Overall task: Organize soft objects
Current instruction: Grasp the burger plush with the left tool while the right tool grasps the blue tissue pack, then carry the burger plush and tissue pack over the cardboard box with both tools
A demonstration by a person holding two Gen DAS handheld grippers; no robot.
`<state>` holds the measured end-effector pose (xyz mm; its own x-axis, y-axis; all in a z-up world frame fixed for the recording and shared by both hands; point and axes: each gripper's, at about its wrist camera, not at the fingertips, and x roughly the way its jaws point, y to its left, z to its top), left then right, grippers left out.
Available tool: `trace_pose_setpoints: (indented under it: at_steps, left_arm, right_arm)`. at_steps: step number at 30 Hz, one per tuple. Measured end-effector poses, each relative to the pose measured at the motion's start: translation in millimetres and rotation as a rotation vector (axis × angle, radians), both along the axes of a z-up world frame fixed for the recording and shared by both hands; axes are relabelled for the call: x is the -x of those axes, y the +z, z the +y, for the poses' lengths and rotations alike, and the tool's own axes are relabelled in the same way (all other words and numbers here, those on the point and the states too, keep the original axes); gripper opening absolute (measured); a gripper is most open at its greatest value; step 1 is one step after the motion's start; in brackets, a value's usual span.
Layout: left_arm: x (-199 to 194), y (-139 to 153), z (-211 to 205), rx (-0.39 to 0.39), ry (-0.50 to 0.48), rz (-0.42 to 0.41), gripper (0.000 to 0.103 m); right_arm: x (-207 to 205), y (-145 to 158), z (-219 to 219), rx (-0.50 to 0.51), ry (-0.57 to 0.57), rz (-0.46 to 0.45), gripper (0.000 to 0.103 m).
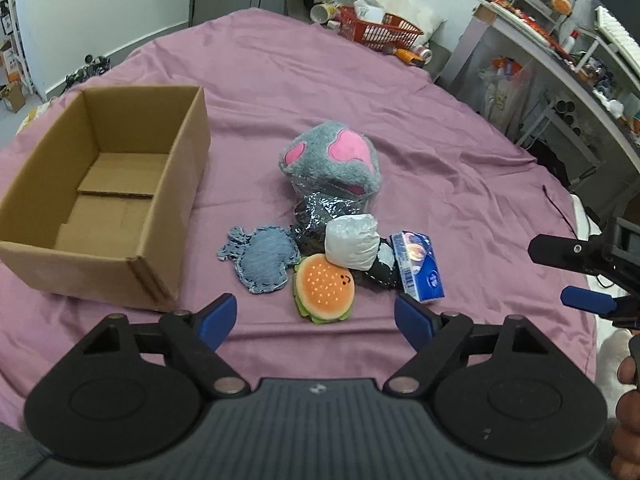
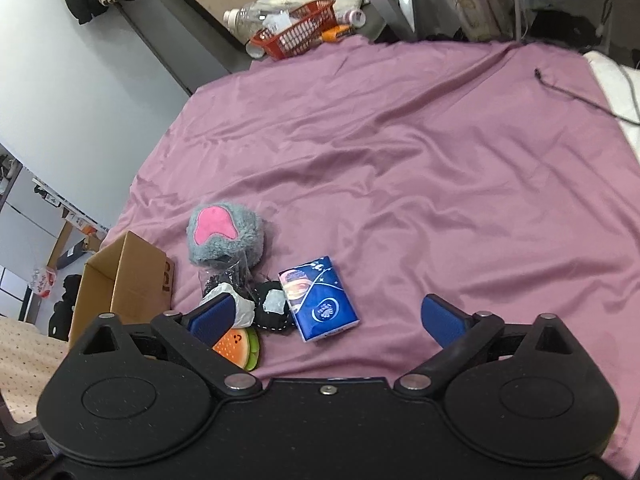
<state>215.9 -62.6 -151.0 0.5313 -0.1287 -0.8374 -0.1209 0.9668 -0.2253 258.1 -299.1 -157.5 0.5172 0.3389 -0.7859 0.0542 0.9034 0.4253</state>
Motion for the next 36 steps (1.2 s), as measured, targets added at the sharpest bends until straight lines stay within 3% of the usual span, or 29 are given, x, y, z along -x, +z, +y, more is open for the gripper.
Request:
trace_pose_setpoints:
  at_steps: [16, 19, 21, 24, 27, 30, 32, 36]
  left_arm:
    - [-44, -65, -16, 0.006, 0.062, 0.088, 0.071]
    - [-48, -76, -14, 0.018, 0.090, 0.110, 0.064]
    - [-50, -81, -13, 0.040, 0.104, 0.126, 0.054]
    - [-52, -83, -12, 0.060, 0.120, 0.134, 0.041]
    - [-52, -81, -13, 0.068, 0.120, 0.139, 0.036]
    - [-51, -79, -13, 0.067, 0.112, 0.142, 0.033]
    - [-48, -75, -11, 0.079, 0.114, 0.140, 0.032]
    - [-39, -66, -9, 0.090, 0.122, 0.127, 0.031]
  right_arm:
    - [-43, -55, 24, -0.013, 0.100, 0.087, 0.093]
    - [-51, -68, 32, 0.026, 0.117, 0.114, 0.093]
    - [-56, -76, 36, 0.011, 0.127, 0.133, 0.093]
    - [-58, -81, 45, 0.083, 0.143, 0.135, 0.094]
    - [-61, -86, 56, 0.123, 0.157, 0.140, 0.094]
    - [-61, -87, 63, 0.131, 0.190, 0.122, 0.082]
    - [-60, -90, 63, 0.094, 0.208, 0.136, 0.054]
    - [-53, -88, 54, 0.043, 0.190, 0.135, 0.053]
